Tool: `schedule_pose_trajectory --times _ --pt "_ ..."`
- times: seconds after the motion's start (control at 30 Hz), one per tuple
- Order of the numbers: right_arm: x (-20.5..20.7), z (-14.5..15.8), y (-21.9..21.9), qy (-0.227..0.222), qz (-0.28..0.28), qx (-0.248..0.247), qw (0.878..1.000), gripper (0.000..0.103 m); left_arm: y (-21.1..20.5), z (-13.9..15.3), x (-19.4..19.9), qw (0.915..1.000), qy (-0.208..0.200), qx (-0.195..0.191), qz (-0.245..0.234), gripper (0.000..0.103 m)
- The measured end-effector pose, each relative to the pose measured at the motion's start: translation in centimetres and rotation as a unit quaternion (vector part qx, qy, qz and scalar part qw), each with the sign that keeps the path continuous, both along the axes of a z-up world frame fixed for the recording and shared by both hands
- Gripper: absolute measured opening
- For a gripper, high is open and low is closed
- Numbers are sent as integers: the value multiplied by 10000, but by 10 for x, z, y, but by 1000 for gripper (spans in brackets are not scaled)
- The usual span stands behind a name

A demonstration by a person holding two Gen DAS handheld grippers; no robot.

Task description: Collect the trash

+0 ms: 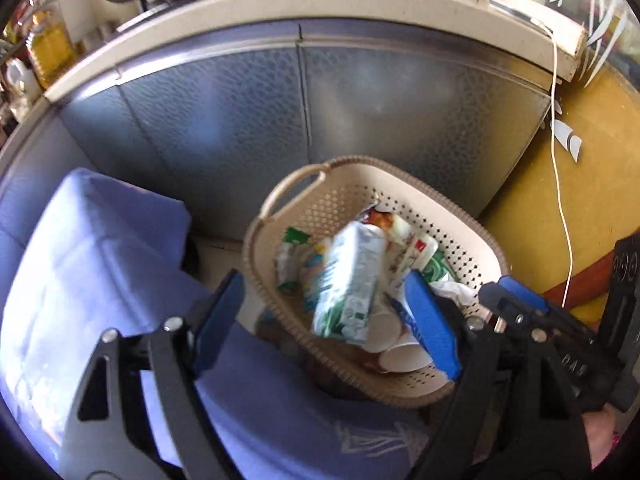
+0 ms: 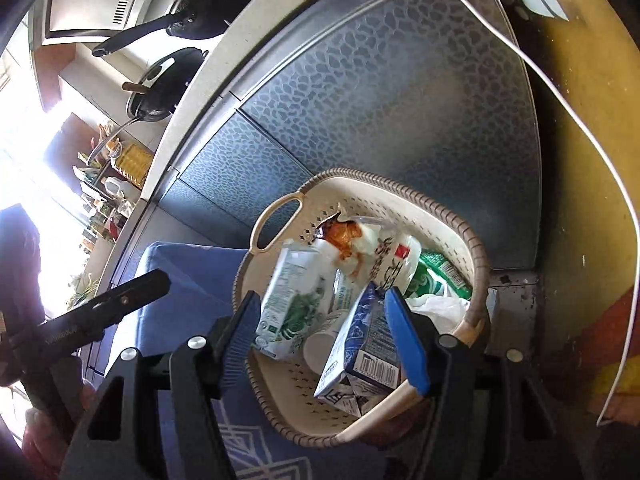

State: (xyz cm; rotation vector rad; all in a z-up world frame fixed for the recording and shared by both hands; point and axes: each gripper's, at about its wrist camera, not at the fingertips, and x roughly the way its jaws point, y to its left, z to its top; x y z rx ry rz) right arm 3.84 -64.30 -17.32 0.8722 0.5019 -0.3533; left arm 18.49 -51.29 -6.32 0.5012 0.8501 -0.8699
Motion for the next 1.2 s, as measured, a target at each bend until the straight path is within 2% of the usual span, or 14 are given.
schedule_pose_trajectory --times 0.07,0.2,0.57,0.63,0.73,0.9,1.07,1.2 --pt "-3 8 6 -32 18 -20 10000 66 18 9 -6 9998 -193 -57 92 83" --pt "-9 27 23 -124 95 -61 9999 67 58 20 -17 9988 -364 -154 299 83" --pt "-16 68 91 -156 300 -212 9992 68 176 37 -29 9936 -307 -538 940 83" --pt "-17 80 108 -95 270 -413 9987 68 196 41 -31 9919 -348 -655 1031 83" --pt "-17 104 137 -1 252 -995 9947 68 224 48 -33 9881 -434 -878 1190 83" --pt "-16 135 183 60 220 -1779 9838 80 266 58 -34 9806 -503 -1206 1460 83" --pt "-17 144 207 118 62 -1922 9813 83 295 65 -38 9755 -614 -1379 1599 85" --pt "-22 144 218 208 -6 -1877 9820 83 300 70 -48 9760 -736 -1401 1496 87"
